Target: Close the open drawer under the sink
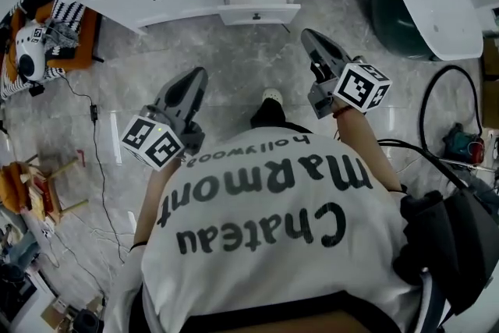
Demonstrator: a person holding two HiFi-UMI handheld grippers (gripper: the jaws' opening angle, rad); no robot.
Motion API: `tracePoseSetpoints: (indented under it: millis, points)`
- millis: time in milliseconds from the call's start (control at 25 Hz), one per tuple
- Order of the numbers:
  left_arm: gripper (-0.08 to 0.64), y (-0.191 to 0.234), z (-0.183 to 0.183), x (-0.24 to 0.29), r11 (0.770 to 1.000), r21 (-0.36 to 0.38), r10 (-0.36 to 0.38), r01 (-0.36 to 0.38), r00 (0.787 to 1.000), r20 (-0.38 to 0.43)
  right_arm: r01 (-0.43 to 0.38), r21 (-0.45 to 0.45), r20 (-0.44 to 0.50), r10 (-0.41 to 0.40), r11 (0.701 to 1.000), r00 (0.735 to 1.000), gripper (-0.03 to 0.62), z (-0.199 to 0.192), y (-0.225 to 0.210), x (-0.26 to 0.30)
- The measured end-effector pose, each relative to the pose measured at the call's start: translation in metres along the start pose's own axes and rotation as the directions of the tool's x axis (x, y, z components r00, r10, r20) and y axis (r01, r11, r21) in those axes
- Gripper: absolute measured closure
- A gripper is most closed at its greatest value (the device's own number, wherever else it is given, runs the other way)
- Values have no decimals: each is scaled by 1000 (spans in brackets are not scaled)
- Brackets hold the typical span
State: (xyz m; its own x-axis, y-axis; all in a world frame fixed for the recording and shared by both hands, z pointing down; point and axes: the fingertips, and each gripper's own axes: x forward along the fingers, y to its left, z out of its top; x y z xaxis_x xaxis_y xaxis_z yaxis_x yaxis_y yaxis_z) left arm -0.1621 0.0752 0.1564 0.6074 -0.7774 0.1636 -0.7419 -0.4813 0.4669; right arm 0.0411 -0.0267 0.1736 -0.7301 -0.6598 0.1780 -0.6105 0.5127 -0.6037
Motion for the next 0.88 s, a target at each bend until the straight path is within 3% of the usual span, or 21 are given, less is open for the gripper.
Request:
tracePoseSetpoints:
  millis: [880]
  points:
    - [552,41,38,142,995,-24,98,-97,994,57,-93,-39,-130,88,995,988,580,74,-102,81]
